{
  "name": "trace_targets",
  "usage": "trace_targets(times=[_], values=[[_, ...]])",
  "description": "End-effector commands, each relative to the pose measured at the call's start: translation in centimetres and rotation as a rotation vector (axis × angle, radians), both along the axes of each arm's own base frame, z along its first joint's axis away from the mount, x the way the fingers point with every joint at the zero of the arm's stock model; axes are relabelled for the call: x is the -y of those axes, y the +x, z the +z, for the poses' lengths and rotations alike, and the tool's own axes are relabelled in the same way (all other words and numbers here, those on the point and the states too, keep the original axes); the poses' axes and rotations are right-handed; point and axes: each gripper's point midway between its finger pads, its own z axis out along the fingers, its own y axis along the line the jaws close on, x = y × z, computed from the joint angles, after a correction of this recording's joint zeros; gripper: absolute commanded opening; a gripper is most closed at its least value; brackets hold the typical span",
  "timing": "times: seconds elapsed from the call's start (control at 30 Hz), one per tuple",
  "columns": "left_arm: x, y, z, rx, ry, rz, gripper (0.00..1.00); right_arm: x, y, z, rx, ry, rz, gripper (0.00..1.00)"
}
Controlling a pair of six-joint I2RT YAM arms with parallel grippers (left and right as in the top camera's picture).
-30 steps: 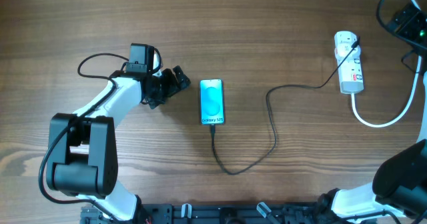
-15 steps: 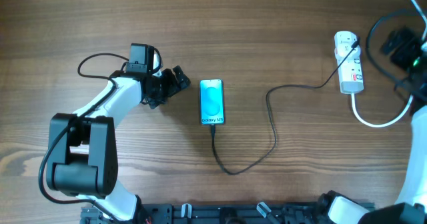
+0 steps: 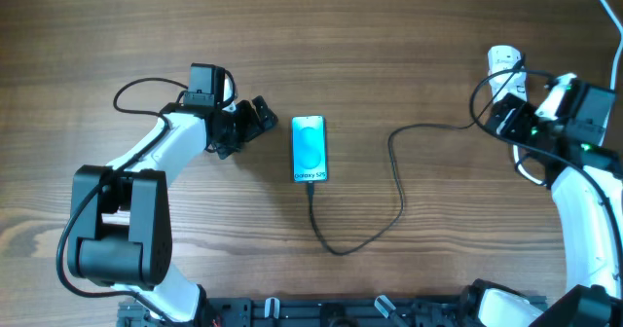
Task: Plug charger to phone and switch on socket
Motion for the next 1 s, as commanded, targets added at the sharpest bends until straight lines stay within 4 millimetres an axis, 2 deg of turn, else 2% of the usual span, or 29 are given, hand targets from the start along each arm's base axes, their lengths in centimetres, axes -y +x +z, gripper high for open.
trace_targets(times=[0.0, 0.23, 0.4, 0.97], values=[[-0.8, -1.0, -1.5, -0.046, 0.037, 0.014, 1.00, -0.4, -0.1, -0.1, 0.002, 0.008, 0.007, 1.00], [-0.8, -1.0, -1.5, -0.046, 0.037, 0.014, 1.00, 2.1, -0.9, -0.6, -0.012, 0.013, -0.068, 1.00], [-0.8, -1.0, -1.5, -0.046, 0.037, 0.014, 1.00, 2.1, -1.0, -2.4, -0.064, 0.032, -0.069, 1.00], [-0.8, -1.0, -1.5, -0.046, 0.037, 0.014, 1.00, 2.1, -0.9, -2.4, -0.062, 0.032, -0.069, 1.00]])
